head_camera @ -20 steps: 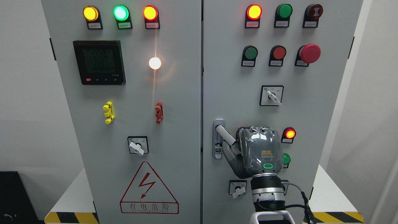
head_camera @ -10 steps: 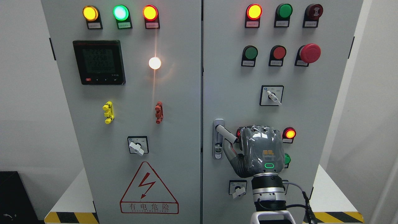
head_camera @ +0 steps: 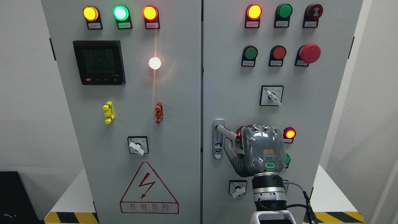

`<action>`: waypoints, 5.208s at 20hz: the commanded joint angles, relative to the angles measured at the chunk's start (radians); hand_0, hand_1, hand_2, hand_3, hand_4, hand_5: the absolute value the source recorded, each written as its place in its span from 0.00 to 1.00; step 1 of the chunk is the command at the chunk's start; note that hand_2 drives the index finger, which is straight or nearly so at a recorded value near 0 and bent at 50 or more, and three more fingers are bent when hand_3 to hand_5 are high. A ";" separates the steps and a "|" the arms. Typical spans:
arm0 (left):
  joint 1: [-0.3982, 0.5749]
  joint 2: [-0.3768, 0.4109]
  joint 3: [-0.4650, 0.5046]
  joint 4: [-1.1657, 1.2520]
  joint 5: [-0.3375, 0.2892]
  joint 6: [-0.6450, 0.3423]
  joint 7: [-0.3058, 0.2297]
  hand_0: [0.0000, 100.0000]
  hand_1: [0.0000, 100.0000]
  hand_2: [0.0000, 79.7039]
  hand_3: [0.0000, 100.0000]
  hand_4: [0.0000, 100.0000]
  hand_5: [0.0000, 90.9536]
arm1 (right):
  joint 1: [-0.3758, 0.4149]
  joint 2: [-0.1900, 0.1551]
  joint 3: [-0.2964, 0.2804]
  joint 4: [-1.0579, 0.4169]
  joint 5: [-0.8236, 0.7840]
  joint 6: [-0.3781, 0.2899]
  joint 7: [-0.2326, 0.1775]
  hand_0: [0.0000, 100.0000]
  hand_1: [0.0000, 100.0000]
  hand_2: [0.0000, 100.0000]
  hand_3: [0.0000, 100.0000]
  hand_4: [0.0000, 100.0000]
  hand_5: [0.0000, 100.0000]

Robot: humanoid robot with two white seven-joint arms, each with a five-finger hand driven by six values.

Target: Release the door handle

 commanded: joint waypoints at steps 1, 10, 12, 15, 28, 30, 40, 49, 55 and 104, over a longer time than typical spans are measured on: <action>0.017 0.000 0.000 0.000 0.000 -0.001 0.000 0.12 0.56 0.00 0.00 0.00 0.00 | -0.001 -0.001 -0.001 -0.001 0.000 0.002 0.002 0.48 0.43 0.90 1.00 1.00 1.00; 0.017 0.000 0.000 0.000 -0.001 -0.001 0.000 0.12 0.56 0.00 0.00 0.00 0.00 | -0.001 -0.001 -0.001 -0.003 0.000 0.009 0.000 0.48 0.42 0.90 1.00 1.00 1.00; 0.017 0.000 0.000 0.000 0.000 -0.001 0.000 0.12 0.56 0.00 0.00 0.00 0.00 | -0.001 -0.001 -0.001 -0.006 0.000 0.009 0.000 0.48 0.42 0.90 1.00 1.00 1.00; 0.017 0.000 0.000 0.000 0.000 -0.001 0.000 0.12 0.56 0.00 0.00 0.00 0.00 | -0.001 -0.001 -0.001 -0.006 0.000 0.014 0.000 0.48 0.42 0.90 1.00 1.00 1.00; 0.017 0.000 0.000 0.000 0.000 -0.001 0.000 0.12 0.56 0.00 0.00 0.00 0.00 | -0.002 -0.002 -0.007 -0.007 0.000 0.014 0.002 0.47 0.41 0.90 1.00 1.00 1.00; 0.017 0.000 0.000 0.001 0.000 -0.001 0.000 0.12 0.56 0.00 0.00 0.00 0.00 | -0.002 -0.002 -0.007 -0.007 0.000 0.014 0.002 0.47 0.41 0.90 1.00 1.00 1.00; 0.017 0.000 0.000 0.000 0.000 -0.001 0.000 0.12 0.56 0.00 0.00 0.00 0.00 | -0.004 -0.004 -0.010 -0.014 0.000 0.014 0.002 0.47 0.41 0.91 1.00 1.00 1.00; 0.017 0.000 0.000 0.001 0.000 -0.001 0.000 0.12 0.56 0.00 0.00 0.00 0.00 | -0.002 -0.002 -0.013 -0.015 0.000 0.014 0.002 0.47 0.40 0.91 1.00 1.00 1.00; 0.017 0.000 0.000 0.001 0.000 -0.001 0.000 0.12 0.56 0.00 0.00 0.00 0.00 | 0.010 -0.004 -0.011 -0.029 -0.002 0.012 0.000 0.47 0.40 0.90 1.00 1.00 1.00; 0.017 0.000 0.000 0.000 0.000 -0.001 0.000 0.12 0.56 0.00 0.00 0.00 0.00 | 0.286 0.004 -0.430 -0.296 -0.367 -0.587 -0.050 0.50 0.20 0.01 0.04 0.07 0.00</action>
